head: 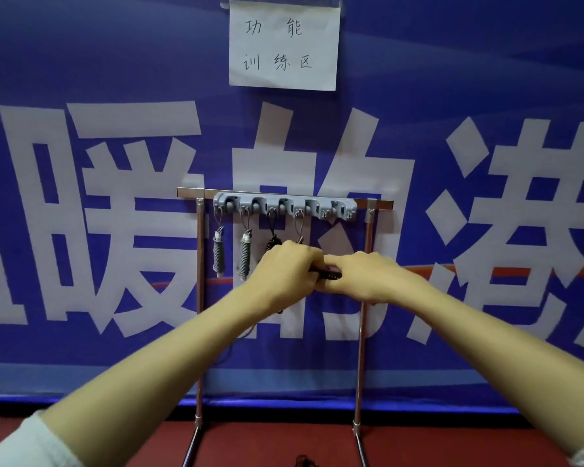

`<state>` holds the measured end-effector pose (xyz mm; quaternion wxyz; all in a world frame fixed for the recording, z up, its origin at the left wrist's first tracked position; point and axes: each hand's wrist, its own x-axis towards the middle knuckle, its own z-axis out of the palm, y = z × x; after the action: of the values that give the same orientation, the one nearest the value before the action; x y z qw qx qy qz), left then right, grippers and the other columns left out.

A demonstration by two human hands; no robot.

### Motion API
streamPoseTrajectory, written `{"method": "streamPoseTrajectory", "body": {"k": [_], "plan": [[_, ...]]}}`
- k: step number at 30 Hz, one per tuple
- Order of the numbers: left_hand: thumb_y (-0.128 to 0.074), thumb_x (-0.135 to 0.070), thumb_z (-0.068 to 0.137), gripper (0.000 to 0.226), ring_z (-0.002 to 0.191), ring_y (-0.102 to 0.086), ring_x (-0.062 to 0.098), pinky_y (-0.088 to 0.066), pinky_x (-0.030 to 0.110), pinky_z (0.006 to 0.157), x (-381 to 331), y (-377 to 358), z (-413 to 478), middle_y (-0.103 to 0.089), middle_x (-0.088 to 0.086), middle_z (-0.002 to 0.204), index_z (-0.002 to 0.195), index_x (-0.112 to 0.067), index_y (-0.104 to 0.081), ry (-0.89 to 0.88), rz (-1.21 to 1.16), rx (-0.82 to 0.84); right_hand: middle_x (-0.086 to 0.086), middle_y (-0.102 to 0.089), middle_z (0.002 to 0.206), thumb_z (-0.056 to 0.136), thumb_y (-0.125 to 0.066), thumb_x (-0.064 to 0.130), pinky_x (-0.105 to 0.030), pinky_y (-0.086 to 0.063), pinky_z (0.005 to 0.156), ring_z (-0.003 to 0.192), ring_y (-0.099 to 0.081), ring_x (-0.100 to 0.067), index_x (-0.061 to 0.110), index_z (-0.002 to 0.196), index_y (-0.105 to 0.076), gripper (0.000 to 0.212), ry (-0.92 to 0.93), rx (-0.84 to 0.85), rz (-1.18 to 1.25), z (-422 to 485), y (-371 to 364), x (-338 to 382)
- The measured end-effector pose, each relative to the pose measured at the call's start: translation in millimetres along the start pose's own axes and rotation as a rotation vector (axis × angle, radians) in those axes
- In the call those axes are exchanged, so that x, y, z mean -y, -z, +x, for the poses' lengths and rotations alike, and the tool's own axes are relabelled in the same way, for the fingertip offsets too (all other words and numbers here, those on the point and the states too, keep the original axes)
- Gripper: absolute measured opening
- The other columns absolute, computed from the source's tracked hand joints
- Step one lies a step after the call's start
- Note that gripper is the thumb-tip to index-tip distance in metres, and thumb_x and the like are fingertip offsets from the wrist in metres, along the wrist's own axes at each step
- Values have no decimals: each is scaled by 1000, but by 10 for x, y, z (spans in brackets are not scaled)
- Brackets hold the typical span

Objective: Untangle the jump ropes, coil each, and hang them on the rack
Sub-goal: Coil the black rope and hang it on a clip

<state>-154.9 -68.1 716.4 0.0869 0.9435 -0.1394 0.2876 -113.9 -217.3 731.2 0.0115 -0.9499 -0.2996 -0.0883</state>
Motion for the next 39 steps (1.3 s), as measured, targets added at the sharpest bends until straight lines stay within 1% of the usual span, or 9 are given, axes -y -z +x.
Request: {"method": "streamPoseTrajectory", "body": {"k": [3, 6, 11, 16, 19, 24, 29, 32, 39], "plan": [[-63, -17, 85, 12, 89, -65, 24, -50, 39, 77, 10, -81, -36, -72, 1, 92, 96, -18, -67, 123, -128, -214, 2, -64, 98, 97, -33, 58, -33, -40, 67, 88, -61, -23, 46, 135, -39, 40, 24, -221, -95, 20, -81, 9], [-69, -9, 82, 16, 64, -62, 12, -51, 28, 63, 9, -86, -59, -64, 0, 77, 88, -14, -54, 341, -670, -260, -3, -61, 114, 99, -27, 56, -33, -37, 65, 95, -64, -28, 37, 143, -31, 48, 71, -451, -273, 46, -106, -15], [-57, -29, 96, 19, 60, -58, 3, -44, 19, 62, 79, 123, -75, -66, -6, 72, 99, -10, -61, 508, -1411, 293, -10, -60, 106, 99, -36, 50, -31, -40, 53, 71, -66, -28, 30, 147, -33, 53, 147, -597, -427, 97, -139, -50], [-60, -24, 91, 17, 69, -64, 11, -58, 31, 71, 277, 110, -53, -68, 1, 78, 94, -9, -67, 710, -1711, 463, -8, -56, 67, 90, -51, 44, -19, -21, 38, 33, -47, -21, 19, 121, -66, 43, 287, -781, -471, 169, -171, -130], [-63, -15, 87, 11, 71, -69, 12, -60, 35, 78, 290, 78, -65, -70, 5, 76, 92, -7, -68, 675, -1707, 419, -8, -57, 66, 90, -32, 47, -20, -25, 35, 33, -48, -21, 17, 120, -66, 54, 328, -798, -438, 145, -145, -100], [-65, -13, 89, 8, 55, -44, 9, -43, 16, 50, 196, -5, -66, -54, 7, 75, 82, -8, -64, 491, -1629, 140, -8, -65, 80, 89, -47, 55, -25, -29, 41, 47, -61, -26, 9, 129, -56, 62, 157, -794, -423, 71, -35, -78], [-70, -17, 87, 9, 78, -66, 15, -58, 36, 75, 110, -127, -128, -69, 2, 82, 83, -13, -63, 267, -965, -326, -3, -61, 112, 95, -32, 62, -35, -49, 65, 87, -66, -27, 19, 136, -33, 59, 61, -614, -327, 6, -1, -50], [-71, -15, 86, 10, 86, -66, 30, -57, 50, 76, 15, -131, -162, -69, 9, 85, 82, -13, -63, 310, -1044, -388, -3, -59, 114, 96, -30, 62, -33, -46, 63, 87, -65, -26, 22, 138, -33, 58, 73, -633, -368, 27, -13, -56], [-65, 1, 83, 19, 71, -55, 0, -50, 18, 67, 76, -29, -140, -58, -5, 81, 89, -16, -61, 157, -657, -513, -1, -61, 110, 97, -29, 61, -29, -39, 59, 86, -65, -22, 26, 138, -36, 53, 124, -654, -387, 22, 12, -59]]}}
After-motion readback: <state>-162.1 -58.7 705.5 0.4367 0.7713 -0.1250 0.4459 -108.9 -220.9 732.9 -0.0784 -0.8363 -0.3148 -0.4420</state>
